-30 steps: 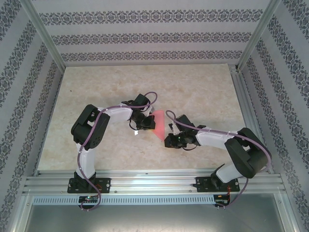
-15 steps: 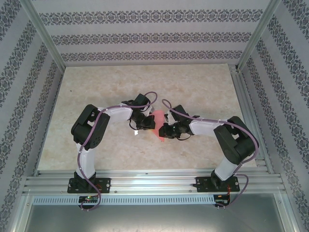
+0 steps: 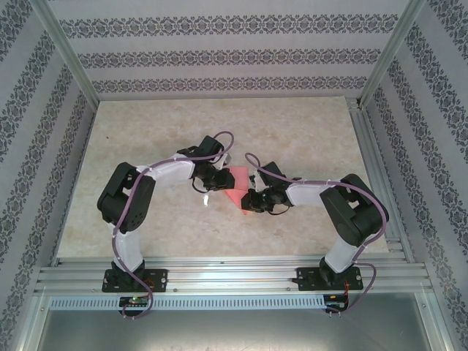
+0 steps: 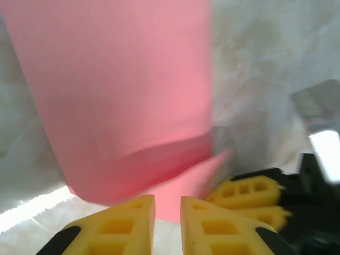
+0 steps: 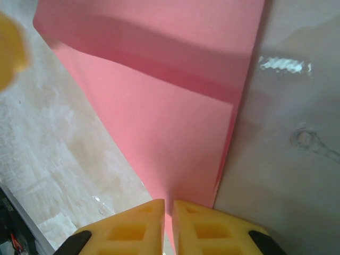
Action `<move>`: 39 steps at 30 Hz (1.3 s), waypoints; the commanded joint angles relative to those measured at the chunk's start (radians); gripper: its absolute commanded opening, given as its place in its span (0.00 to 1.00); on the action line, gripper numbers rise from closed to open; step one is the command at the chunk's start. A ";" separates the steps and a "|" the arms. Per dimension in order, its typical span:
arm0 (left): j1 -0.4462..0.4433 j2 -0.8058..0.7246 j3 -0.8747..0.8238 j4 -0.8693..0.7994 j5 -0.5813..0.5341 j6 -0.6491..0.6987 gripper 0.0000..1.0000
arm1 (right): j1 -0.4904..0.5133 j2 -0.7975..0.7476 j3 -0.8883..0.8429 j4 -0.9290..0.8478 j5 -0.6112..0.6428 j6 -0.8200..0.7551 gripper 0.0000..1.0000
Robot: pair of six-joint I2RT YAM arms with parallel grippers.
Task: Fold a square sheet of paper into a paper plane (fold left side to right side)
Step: Third fold the triangle at the center of the table.
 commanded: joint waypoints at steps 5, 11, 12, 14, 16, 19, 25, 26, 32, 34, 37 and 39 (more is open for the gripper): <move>-0.038 -0.066 -0.160 0.229 0.121 -0.129 0.05 | 0.009 0.047 -0.028 -0.116 0.101 -0.020 0.14; -0.092 -0.031 -0.243 0.411 0.127 -0.229 0.03 | 0.014 0.052 -0.023 -0.129 0.105 -0.024 0.14; -0.100 -0.030 -0.256 0.437 0.122 -0.243 0.02 | 0.015 0.053 -0.023 -0.130 0.106 -0.025 0.14; -0.108 -0.041 -0.294 0.498 0.107 -0.278 0.02 | 0.016 0.055 -0.021 -0.134 0.106 -0.026 0.14; -0.108 -0.058 -0.318 0.519 0.086 -0.287 0.02 | 0.017 0.058 -0.018 -0.135 0.105 -0.027 0.14; -0.109 -0.058 -0.318 0.489 0.066 -0.273 0.02 | 0.020 0.064 -0.014 -0.140 0.105 -0.028 0.14; -0.110 -0.024 -0.339 0.545 0.056 -0.298 0.01 | 0.029 0.064 0.000 -0.172 0.129 -0.039 0.14; -0.110 -0.022 -0.340 0.541 0.042 -0.295 0.01 | 0.032 0.065 0.000 -0.176 0.133 -0.041 0.14; -0.108 -0.017 -0.353 0.566 -0.054 -0.318 0.02 | 0.040 0.073 0.002 -0.190 0.146 -0.043 0.14; -0.108 -0.014 -0.348 0.562 -0.089 -0.316 0.02 | 0.045 0.076 0.003 -0.194 0.151 -0.046 0.14; -0.108 -0.004 -0.343 0.556 -0.121 -0.312 0.03 | 0.049 0.073 0.003 -0.201 0.158 -0.047 0.14; -0.106 -0.001 -0.344 0.537 -0.157 -0.305 0.03 | 0.050 0.072 0.003 -0.209 0.164 -0.048 0.14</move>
